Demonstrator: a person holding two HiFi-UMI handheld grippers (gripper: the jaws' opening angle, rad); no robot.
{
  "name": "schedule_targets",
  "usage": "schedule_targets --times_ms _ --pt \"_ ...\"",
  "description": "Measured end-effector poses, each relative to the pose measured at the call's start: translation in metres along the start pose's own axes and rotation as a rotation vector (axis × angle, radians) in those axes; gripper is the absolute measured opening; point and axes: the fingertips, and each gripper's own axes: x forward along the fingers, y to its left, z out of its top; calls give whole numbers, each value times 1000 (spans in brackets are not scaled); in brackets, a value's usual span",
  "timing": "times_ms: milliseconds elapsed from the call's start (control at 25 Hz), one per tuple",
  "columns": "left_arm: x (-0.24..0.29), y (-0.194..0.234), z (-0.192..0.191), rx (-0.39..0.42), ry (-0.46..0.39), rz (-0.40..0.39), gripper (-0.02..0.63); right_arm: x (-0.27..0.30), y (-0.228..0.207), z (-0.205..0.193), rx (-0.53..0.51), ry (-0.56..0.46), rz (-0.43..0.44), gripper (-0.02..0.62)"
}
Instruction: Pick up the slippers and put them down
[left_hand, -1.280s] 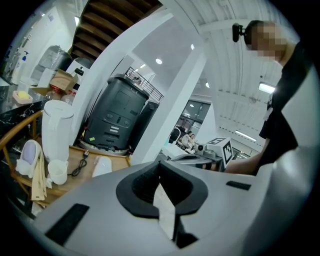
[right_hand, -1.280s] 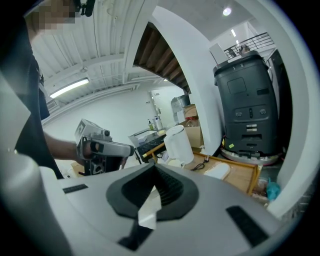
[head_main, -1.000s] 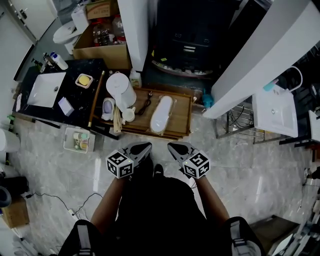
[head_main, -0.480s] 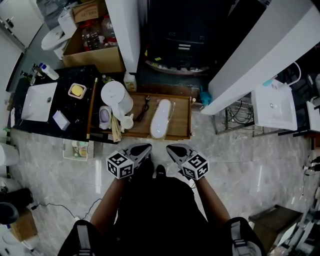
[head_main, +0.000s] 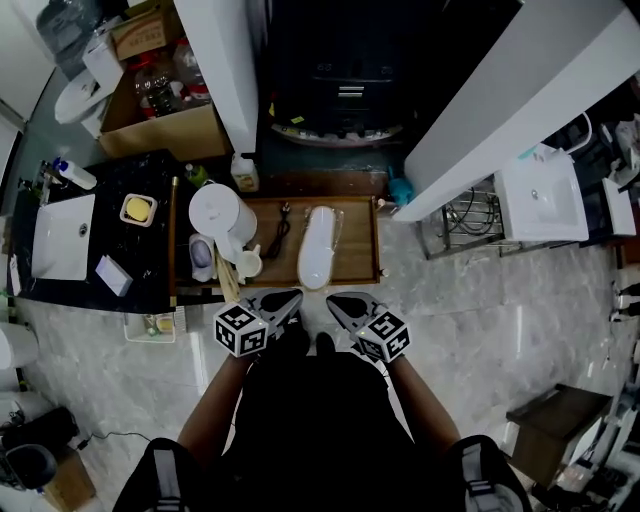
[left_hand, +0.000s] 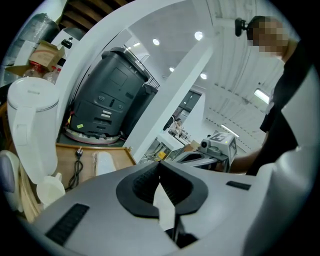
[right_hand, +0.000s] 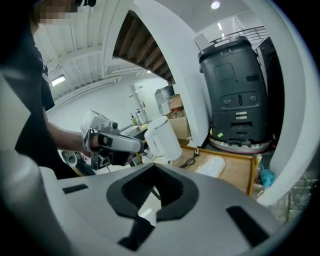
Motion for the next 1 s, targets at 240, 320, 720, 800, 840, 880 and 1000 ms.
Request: schedule_targets --times_ms 240,320,720,800,840,880,1000 --pt "4 16 1 1 44 -52 12 14 -8 2 48 -11 -55 8" --pt "7 20 -2 2 62 -69 12 19 -10 2 54 -11 -70 8" --pt "17 28 -7 -33 115 -102 12 19 -18 1 92 7 -108 7" --pt "19 28 -6 -41 115 -97 12 18 -20 -1 103 7 -105 8" --pt "21 29 -7 -42 118 -94 12 18 -22 -2 108 9 -102 8" --pt "24 30 -8 -44 120 -90 12 18 -24 -3 109 12 -97 7" --pt "30 29 -10 -57 120 -79 12 19 -28 -8 102 33 -76 8"
